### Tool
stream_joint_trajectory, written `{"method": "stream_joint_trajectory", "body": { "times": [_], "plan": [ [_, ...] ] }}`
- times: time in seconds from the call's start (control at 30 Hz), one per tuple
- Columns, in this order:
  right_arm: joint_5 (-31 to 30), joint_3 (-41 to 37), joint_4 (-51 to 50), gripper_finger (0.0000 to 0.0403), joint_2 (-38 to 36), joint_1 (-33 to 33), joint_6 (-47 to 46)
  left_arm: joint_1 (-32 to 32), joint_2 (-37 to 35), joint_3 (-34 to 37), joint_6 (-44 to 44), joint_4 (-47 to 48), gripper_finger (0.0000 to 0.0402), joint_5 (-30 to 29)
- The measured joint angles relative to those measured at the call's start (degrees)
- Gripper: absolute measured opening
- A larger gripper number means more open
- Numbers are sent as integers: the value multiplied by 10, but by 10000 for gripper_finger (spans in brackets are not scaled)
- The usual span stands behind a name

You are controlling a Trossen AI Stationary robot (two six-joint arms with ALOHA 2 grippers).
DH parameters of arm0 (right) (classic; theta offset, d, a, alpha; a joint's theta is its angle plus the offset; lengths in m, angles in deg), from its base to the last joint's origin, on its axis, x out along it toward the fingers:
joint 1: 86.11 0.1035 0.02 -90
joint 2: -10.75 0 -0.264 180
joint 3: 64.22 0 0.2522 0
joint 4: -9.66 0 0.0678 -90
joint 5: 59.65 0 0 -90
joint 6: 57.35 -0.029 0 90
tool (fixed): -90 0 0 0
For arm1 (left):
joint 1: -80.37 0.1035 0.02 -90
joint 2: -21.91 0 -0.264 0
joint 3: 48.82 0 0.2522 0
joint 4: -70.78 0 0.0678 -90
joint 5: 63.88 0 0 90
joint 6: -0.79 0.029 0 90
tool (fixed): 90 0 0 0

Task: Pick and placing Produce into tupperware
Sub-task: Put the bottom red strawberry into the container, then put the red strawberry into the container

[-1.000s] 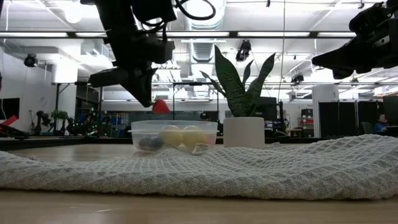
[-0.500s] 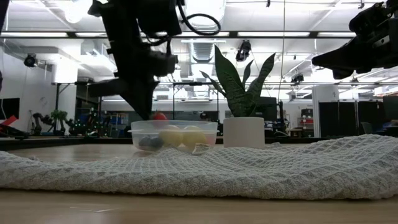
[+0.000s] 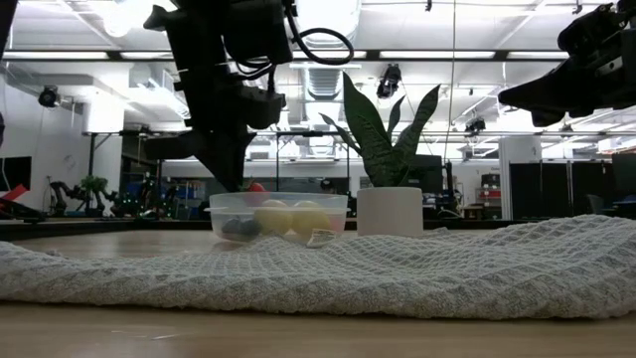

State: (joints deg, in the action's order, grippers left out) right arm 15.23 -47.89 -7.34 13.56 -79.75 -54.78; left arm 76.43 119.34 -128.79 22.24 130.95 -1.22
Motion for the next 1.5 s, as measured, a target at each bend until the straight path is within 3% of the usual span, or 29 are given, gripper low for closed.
{"method": "stream_joint_trajectory", "body": {
  "times": [1.13, 1.5],
  "plan": [
    [0, 0, 0, 9, 0, 0, 0, 0, 0, -1, 0, 0, 3, 21],
    [0, 0, 0, 9, 0, 0, 0, 0, 0, -5, 0, -4, 113, 18]
  ]
}}
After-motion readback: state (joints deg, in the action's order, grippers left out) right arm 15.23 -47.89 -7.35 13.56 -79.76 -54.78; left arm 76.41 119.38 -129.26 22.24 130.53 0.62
